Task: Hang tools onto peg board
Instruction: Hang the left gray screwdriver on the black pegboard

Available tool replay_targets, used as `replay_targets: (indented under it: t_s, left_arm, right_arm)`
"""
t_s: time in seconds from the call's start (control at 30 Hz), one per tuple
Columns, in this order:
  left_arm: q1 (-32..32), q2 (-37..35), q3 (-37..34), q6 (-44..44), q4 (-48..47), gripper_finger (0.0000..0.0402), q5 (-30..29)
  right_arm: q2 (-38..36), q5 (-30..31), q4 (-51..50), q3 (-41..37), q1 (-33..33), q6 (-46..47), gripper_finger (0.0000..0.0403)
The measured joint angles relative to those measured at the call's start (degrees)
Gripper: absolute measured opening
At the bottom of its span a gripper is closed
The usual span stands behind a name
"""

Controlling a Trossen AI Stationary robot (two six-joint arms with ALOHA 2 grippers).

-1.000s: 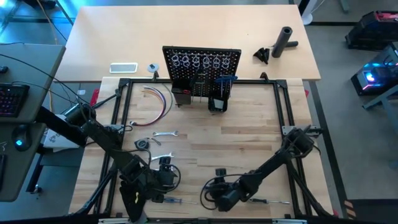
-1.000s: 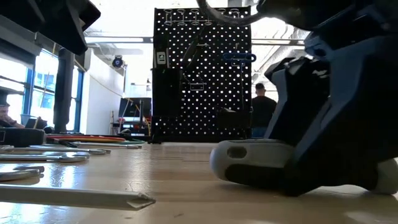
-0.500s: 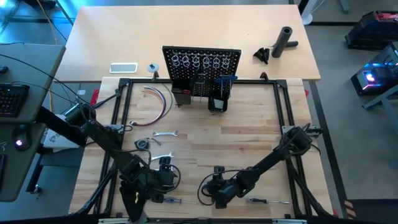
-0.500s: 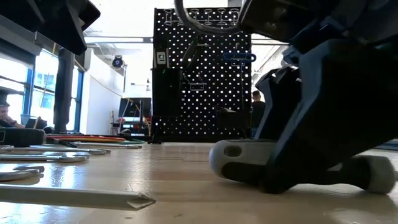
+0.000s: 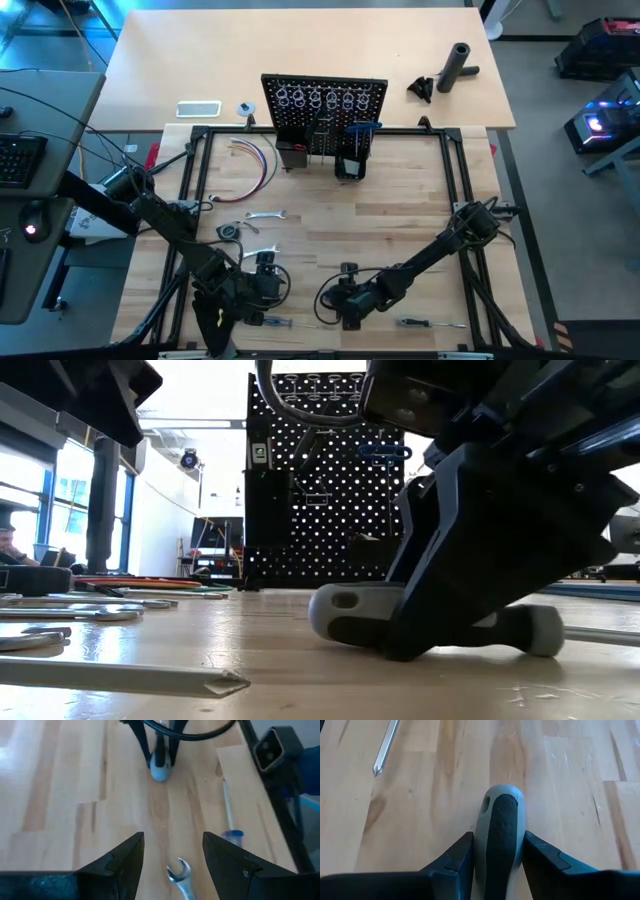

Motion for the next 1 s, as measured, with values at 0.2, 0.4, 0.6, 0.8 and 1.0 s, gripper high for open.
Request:
replay_targets:
  t_s: [0.2, 0.4, 0.6, 0.8, 1.0]
  left_arm:
    - [0.0, 0.0, 0.0, 1.1, 0.3, 0.0192, -8.1]
    - [0.0, 0.0, 0.0, 6.5, 3.3, 0.0173, -15.3]
    - [0.5, -0.6, 0.0, 12.3, 4.2, 0.0161, -24.5]
    - [3.6, -1.4, 0.0, 17.5, 4.6, 0.0158, -27.1]
    - [9.4, -1.4, 0.0, 25.3, 6.9, 0.0158, -21.1]
  right_arm:
    - [-0.3, 3.1, 2.6, -0.2, 0.0, -2.6, 0.0127]
    - [-3.7, 8.8, 3.0, -0.2, -0.1, -5.3, 0.0127]
    - [-10.3, 17.3, 0.9, -0.2, -0.6, -10.7, 0.0127]
    - [-19.9, 25.9, 0.0, -0.2, -2.7, -19.6, 0.0127]
    - [-29.5, 26.2, 3.5, -0.1, -7.0, -32.7, 0.0127]
